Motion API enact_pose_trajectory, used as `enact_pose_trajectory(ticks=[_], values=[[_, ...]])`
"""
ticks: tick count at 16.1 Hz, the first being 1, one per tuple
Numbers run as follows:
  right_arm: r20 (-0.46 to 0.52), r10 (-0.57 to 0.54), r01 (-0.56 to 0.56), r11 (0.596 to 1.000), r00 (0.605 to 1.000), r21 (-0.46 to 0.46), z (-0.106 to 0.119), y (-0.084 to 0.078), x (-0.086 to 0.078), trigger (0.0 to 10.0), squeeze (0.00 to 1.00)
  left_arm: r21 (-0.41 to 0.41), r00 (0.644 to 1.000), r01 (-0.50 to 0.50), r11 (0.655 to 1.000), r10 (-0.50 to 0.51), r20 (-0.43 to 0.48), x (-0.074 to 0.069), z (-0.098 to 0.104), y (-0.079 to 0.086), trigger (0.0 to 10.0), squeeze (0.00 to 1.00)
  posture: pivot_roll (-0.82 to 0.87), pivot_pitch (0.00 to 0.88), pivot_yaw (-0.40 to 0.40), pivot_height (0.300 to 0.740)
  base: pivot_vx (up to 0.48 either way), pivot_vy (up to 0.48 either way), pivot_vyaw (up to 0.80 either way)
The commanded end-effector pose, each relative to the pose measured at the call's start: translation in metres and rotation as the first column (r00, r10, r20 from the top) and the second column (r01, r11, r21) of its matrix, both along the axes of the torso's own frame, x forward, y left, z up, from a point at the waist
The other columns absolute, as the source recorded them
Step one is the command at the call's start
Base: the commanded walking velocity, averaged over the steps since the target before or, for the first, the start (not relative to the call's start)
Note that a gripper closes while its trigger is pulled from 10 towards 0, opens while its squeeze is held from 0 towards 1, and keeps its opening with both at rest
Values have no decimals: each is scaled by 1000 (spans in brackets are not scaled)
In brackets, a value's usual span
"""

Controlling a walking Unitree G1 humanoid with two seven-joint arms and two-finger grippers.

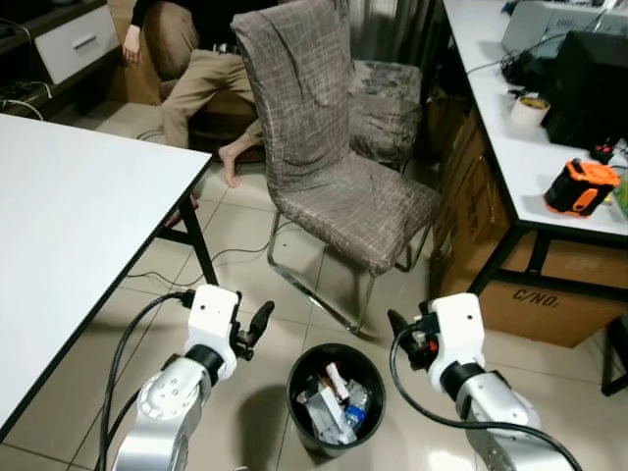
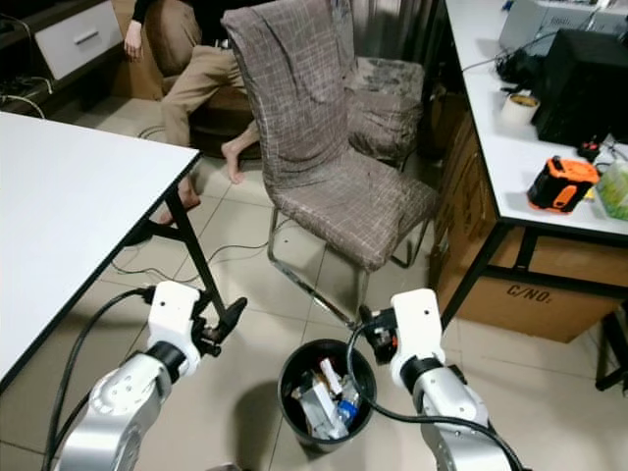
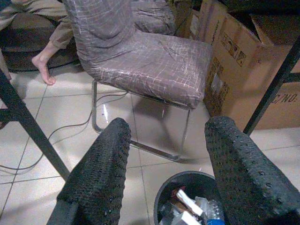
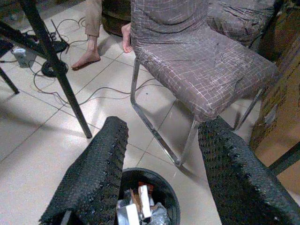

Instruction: Picking trash to rubbish bin

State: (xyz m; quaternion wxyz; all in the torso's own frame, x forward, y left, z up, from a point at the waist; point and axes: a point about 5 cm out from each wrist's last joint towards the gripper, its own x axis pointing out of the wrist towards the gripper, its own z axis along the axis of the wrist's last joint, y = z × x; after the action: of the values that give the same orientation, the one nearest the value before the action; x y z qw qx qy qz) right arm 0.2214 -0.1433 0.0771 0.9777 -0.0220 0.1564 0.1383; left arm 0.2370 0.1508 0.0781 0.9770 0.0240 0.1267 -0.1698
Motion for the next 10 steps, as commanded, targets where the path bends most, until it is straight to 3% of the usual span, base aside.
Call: enact_pose_trajectory(ticks=[1,8,10], values=[[14,14,-14,1000,1000,-21,0,1,2,10000,0,11,1000,-11,1000,11,-5,-2,4,0,10000,0,-27,0,-32,740,0,0,0],[29,17,-17,999,999,-32,-1,1,3,10000,0,28,999,-13,1000,13,-32,-3,10,-2,10000,0,-34,0,-24,740,0,0,0],[30,15,-14,999,999,-33,-2,0,2,10000,0,33,999,-14,999,16,-35,-4,11,-2,10000,0,-37,0,-22,740,-266,0,0]])
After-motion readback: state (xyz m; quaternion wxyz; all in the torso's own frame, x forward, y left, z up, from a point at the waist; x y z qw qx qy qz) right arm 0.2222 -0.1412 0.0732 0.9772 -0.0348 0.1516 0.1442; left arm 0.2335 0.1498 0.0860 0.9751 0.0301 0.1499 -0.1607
